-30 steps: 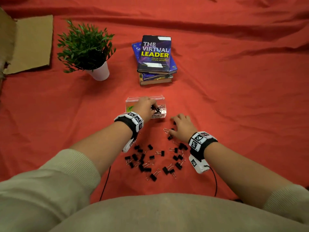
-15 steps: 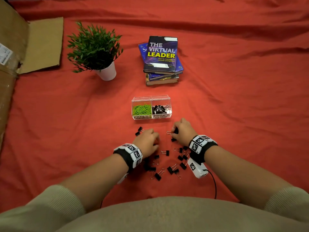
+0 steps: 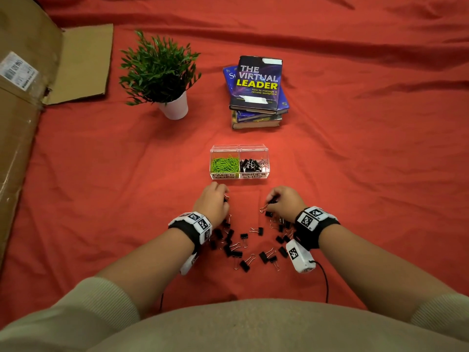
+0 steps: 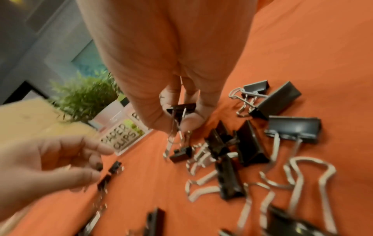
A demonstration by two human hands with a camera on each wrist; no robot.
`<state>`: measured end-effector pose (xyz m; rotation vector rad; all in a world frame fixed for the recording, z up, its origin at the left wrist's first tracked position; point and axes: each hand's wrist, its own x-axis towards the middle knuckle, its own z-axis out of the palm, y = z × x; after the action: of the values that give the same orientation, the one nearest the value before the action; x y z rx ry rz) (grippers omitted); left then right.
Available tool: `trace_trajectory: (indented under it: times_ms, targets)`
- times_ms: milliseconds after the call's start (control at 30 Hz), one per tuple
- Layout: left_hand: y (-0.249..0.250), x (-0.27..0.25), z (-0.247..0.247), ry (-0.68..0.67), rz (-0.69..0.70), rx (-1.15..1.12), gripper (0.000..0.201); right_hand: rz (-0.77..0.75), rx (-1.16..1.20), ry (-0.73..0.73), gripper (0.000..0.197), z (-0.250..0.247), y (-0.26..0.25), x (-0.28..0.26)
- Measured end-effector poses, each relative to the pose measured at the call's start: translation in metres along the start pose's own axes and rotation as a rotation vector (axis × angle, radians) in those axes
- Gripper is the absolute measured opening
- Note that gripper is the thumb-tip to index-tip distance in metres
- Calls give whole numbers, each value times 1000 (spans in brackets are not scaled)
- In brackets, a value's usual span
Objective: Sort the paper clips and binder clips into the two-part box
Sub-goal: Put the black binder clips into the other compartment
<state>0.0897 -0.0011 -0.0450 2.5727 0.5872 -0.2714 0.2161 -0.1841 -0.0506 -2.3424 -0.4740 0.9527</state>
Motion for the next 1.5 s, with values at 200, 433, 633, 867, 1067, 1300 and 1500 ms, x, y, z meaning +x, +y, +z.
trace_trajectory:
  times_ms: [200, 433, 633, 867, 1067, 1300, 1500]
  targets:
    - [-16, 11, -5, -135, -43, 95, 58, 36, 395, -58, 10, -36, -33, -8]
    - [-18, 12, -3, -137, -20, 27, 44, -95, 301, 74, 11, -60, -87, 35]
    - [-24, 14, -6, -150, 30, 114, 27, -174, -128, 117, 15, -38, -99, 55]
    - [-24, 16, -8, -179, 87, 216, 23, -368, -301, 171, 15, -37, -74, 34]
    - [-22, 14, -5, -187, 77, 283, 14, -410, -654, -38, 42, -5, -28, 1]
    - [-22, 17, -4, -175, 76, 191, 14, -270, -608, 1, 52, 4, -4, -2]
    - [-17, 15, -7, -179, 39, 207, 13, -254, -494, -59, 36, -2, 6, -11]
